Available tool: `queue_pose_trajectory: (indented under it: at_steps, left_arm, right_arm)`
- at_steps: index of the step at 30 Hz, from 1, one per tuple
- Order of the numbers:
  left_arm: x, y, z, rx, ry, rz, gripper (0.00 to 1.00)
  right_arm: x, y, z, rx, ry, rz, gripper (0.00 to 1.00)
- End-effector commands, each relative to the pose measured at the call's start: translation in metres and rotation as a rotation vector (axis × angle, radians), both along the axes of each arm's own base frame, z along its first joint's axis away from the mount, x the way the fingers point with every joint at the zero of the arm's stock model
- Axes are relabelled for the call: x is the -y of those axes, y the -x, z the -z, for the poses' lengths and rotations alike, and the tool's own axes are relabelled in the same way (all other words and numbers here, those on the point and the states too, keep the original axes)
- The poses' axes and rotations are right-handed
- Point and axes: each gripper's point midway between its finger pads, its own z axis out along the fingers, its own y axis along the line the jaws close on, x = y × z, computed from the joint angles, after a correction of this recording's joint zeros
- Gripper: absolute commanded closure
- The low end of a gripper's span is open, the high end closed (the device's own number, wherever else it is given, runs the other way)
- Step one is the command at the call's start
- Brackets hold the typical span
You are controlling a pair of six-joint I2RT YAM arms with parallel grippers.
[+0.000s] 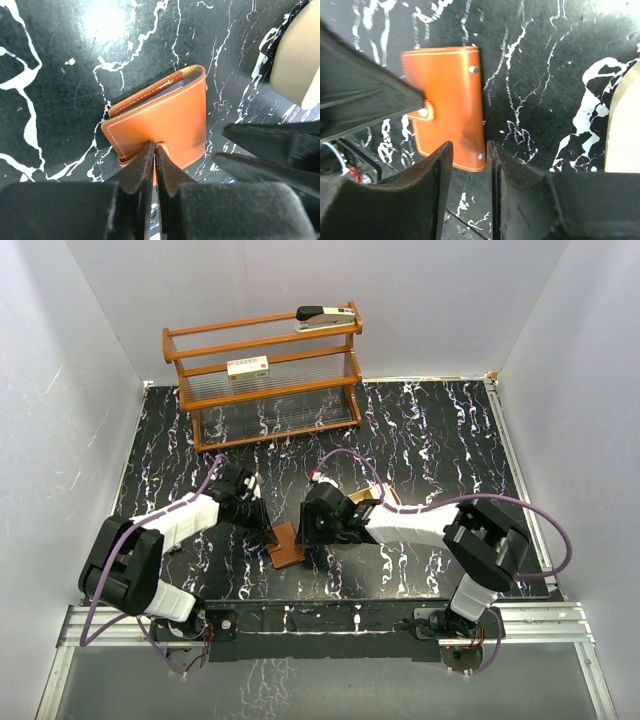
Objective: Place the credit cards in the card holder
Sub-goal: Open the card holder at the center of the board.
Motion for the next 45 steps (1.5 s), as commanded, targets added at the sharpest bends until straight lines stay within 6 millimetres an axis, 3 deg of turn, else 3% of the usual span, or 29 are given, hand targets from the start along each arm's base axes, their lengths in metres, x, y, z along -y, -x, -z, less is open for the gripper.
queue_pose_trajectory:
  at_steps: [1, 6, 8, 11, 14, 17, 21, 29, 32, 35, 39, 45]
  left_arm:
    - [-0.007, 0.003, -0.017, 0.010, -0.024, -0.044, 0.93]
    - [-0.024, 0.005, -0.028, 0.023, -0.109, -0.096, 0.85]
    - [-0.028, 0.008, -0.026, 0.007, -0.126, -0.109, 0.82]
    - [-0.032, 0.015, -0.017, -0.022, -0.145, -0.126, 0.70]
    - [-0.032, 0.019, -0.010, -0.036, -0.141, -0.132, 0.69]
    - [-0.029, 0.020, -0.004, -0.044, -0.122, -0.132, 0.72]
    - [-0.025, 0.025, 0.007, -0.069, -0.094, -0.131, 0.82]
    - [-0.024, 0.030, 0.017, -0.091, -0.086, -0.137, 0.94]
    - [-0.022, 0.030, 0.018, -0.093, -0.076, -0.136, 0.95]
    - [-0.020, 0.031, 0.017, -0.094, -0.065, -0.134, 0.94]
    - [-0.012, 0.023, 0.003, -0.061, -0.012, -0.125, 0.78]
    - [0.016, 0.005, -0.048, 0.061, 0.177, -0.082, 0.56]
  right_arm:
    - [-0.021, -0.004, -0.004, -0.012, -0.056, -0.028, 0.68]
    - [-0.023, 0.004, 0.008, -0.041, -0.067, -0.056, 0.67]
    - [-0.021, 0.006, 0.012, -0.046, -0.063, -0.057, 0.66]
    - [-0.019, 0.006, 0.017, -0.050, -0.055, -0.055, 0.65]
    - [-0.020, 0.004, 0.019, -0.043, -0.053, -0.049, 0.64]
    - [-0.021, 0.003, 0.019, -0.037, -0.054, -0.047, 0.64]
    - [-0.018, 0.005, 0.036, -0.062, -0.027, -0.049, 0.62]
    - [-0.025, 0.008, 0.028, -0.048, -0.100, -0.067, 0.60]
    - [-0.026, 0.006, 0.024, -0.036, -0.118, -0.055, 0.71]
    - [-0.024, 0.004, 0.010, -0.007, -0.141, -0.047, 0.96]
    - [-0.021, 0.005, -0.007, 0.016, -0.160, -0.044, 1.00]
    - [0.003, -0.005, -0.020, 0.048, -0.031, 0.033, 1.00]
